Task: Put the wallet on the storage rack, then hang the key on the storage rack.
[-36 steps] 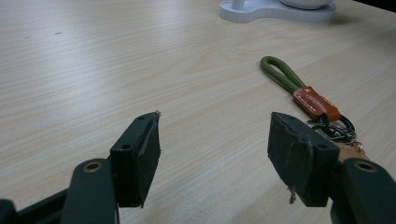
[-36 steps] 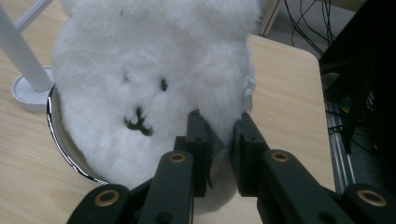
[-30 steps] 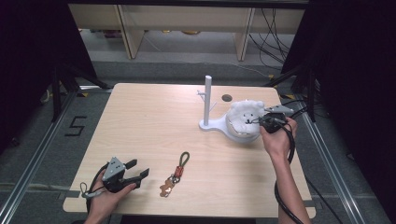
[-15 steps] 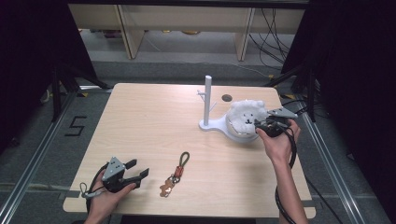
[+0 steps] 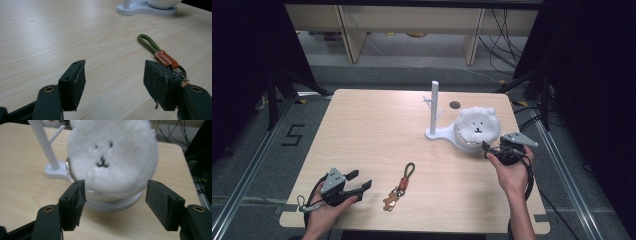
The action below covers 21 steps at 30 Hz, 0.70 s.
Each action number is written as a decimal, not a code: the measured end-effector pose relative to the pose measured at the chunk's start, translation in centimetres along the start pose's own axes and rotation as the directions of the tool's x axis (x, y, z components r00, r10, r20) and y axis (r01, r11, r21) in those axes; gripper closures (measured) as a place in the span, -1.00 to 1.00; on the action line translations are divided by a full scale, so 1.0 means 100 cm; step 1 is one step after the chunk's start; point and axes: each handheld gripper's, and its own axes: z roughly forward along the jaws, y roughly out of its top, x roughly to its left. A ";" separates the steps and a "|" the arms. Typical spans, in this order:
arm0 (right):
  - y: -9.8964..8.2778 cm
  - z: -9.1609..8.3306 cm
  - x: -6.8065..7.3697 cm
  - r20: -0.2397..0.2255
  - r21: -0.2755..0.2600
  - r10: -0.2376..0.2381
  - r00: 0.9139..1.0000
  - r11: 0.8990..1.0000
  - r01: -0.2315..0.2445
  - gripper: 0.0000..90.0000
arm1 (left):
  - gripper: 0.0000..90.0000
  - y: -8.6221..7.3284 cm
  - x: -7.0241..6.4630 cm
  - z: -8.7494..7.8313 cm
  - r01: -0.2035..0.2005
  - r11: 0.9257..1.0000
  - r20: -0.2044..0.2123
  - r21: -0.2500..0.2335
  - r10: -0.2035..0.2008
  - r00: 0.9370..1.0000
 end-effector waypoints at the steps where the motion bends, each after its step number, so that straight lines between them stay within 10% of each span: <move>1: 0.000 0.000 0.000 0.000 0.000 0.000 1.000 1.000 0.000 -0.25 | -0.25 0.000 0.000 0.000 0.000 1.000 0.000 0.000 0.000 1.000; 21: -0.047 -0.013 0.029 -0.012 0.133 -0.005 1.000 0.991 0.006 0.05 | -0.26 0.003 -0.005 -0.006 -0.014 1.000 0.001 -0.008 0.014 1.000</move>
